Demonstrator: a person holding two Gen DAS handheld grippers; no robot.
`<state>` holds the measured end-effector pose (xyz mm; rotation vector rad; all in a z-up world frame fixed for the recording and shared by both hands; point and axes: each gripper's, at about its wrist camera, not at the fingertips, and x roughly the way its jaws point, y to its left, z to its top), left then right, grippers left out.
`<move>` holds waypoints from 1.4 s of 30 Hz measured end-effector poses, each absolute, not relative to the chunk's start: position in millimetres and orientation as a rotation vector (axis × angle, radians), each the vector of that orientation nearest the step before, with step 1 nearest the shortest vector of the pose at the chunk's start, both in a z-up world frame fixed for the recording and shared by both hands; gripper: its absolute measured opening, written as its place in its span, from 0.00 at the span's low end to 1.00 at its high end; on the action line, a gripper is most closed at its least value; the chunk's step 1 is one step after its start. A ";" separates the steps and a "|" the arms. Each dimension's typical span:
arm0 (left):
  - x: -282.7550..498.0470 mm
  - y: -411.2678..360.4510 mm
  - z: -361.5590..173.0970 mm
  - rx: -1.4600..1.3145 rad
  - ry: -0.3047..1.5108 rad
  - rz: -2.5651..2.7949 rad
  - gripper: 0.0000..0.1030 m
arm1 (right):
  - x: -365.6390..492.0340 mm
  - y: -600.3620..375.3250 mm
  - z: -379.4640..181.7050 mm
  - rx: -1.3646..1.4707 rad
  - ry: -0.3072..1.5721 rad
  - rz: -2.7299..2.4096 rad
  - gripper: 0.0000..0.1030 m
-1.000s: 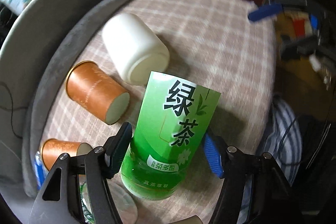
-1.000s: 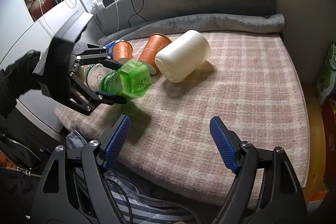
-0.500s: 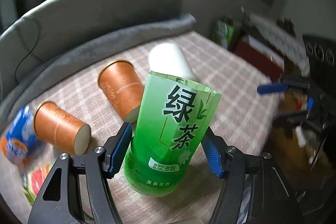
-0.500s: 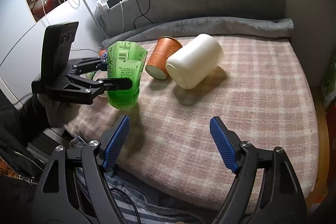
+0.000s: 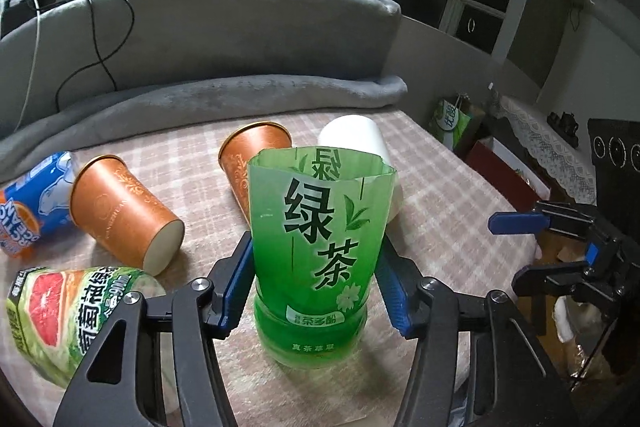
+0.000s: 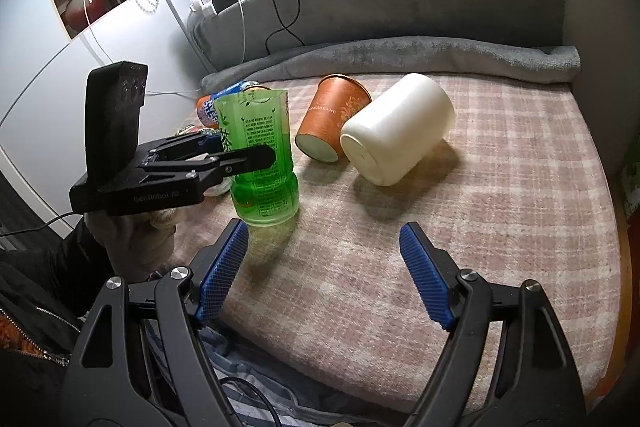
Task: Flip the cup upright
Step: 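Lower the upright green bottle onto the tablecloth with the left tool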
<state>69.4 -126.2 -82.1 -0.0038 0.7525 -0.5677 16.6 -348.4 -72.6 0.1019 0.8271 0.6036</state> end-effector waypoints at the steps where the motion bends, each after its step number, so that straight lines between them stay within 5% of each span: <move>1: 68.5 -126.1 -82.0 -0.003 0.750 -0.566 0.54 | 17.6 -347.5 -72.7 0.102 0.828 0.603 0.79; 42: 32.9 -129.6 -82.9 0.074 0.732 -0.574 0.54 | 10.6 -345.1 -68.4 0.161 0.808 0.541 0.79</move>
